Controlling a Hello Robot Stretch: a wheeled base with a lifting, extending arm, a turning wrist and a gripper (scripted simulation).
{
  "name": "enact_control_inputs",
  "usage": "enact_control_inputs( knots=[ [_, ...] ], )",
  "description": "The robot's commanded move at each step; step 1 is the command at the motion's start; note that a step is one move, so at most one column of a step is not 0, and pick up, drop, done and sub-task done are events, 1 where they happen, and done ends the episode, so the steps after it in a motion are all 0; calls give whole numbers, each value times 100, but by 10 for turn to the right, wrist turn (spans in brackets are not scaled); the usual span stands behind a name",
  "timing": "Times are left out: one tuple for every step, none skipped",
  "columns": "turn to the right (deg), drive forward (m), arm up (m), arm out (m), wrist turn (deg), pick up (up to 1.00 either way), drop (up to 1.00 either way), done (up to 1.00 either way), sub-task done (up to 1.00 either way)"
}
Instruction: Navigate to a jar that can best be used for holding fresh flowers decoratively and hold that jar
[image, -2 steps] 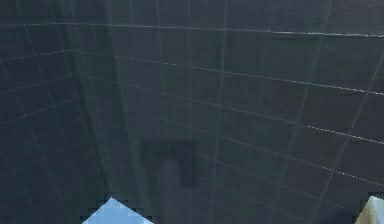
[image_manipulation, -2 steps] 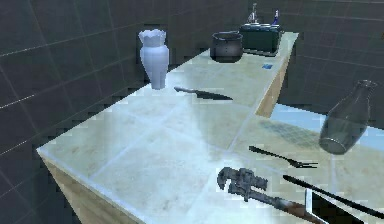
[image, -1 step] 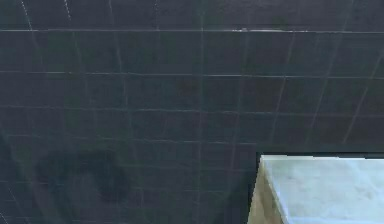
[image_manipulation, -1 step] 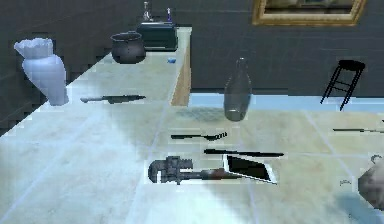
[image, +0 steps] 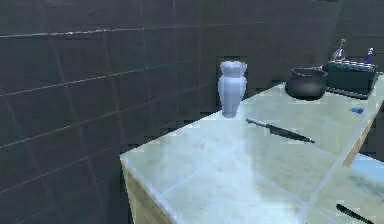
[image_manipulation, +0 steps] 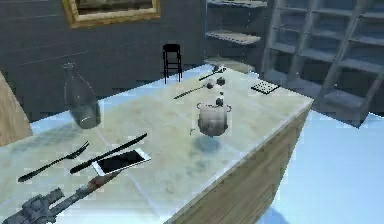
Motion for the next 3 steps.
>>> enact_control_inputs(
  knots=[
    [450,0,0,0,0,0,0,0,0],
    [450,0,0,0,0,0,0,0,0],
    [450,0,0,0,0,0,0,0,0]
  ],
)
